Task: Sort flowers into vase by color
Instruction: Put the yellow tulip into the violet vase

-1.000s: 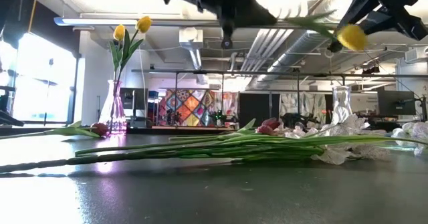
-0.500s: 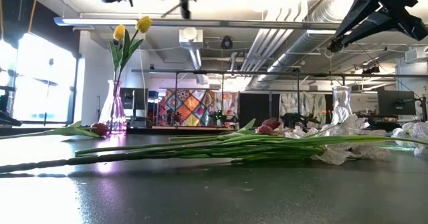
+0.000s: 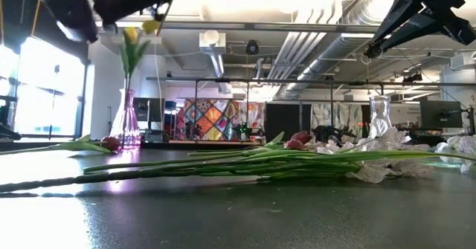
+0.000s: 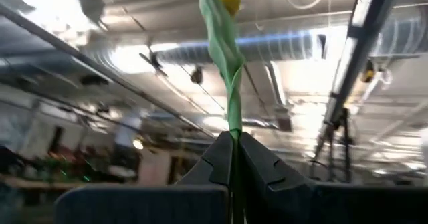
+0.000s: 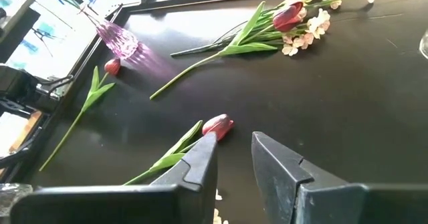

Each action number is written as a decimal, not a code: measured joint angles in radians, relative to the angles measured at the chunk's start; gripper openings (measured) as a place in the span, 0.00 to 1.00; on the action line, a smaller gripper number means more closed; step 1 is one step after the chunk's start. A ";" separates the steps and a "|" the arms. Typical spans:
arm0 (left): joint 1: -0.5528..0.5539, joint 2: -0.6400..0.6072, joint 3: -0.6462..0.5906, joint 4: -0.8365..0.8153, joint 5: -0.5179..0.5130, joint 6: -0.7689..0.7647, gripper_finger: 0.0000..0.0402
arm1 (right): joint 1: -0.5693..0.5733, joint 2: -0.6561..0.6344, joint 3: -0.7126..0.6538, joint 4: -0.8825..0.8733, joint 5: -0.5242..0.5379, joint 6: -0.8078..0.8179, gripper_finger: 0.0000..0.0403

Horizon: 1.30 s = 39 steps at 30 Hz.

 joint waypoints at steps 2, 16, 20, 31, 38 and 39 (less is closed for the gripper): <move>0.037 0.000 -0.037 0.051 0.000 -0.010 0.00 | 0.000 0.000 0.000 -0.001 0.000 -0.001 0.21; 0.081 -0.045 0.009 -0.033 0.229 -0.031 0.00 | 0.000 0.000 0.000 0.068 0.047 -0.097 0.21; 0.056 -0.045 0.062 -0.123 0.284 -0.007 0.00 | -0.014 0.000 0.000 0.195 0.047 -0.234 0.21; -0.029 -0.045 0.221 -0.528 0.500 0.033 0.00 | -0.259 0.006 0.000 1.026 -0.224 -1.155 0.21; -0.092 -0.045 0.249 -0.689 0.501 0.131 0.00 | -0.345 0.059 0.000 1.388 -0.359 -1.592 0.30; -0.099 -0.044 0.249 -0.715 0.501 0.131 0.00 | -0.358 0.070 0.000 1.426 -0.383 -1.603 0.34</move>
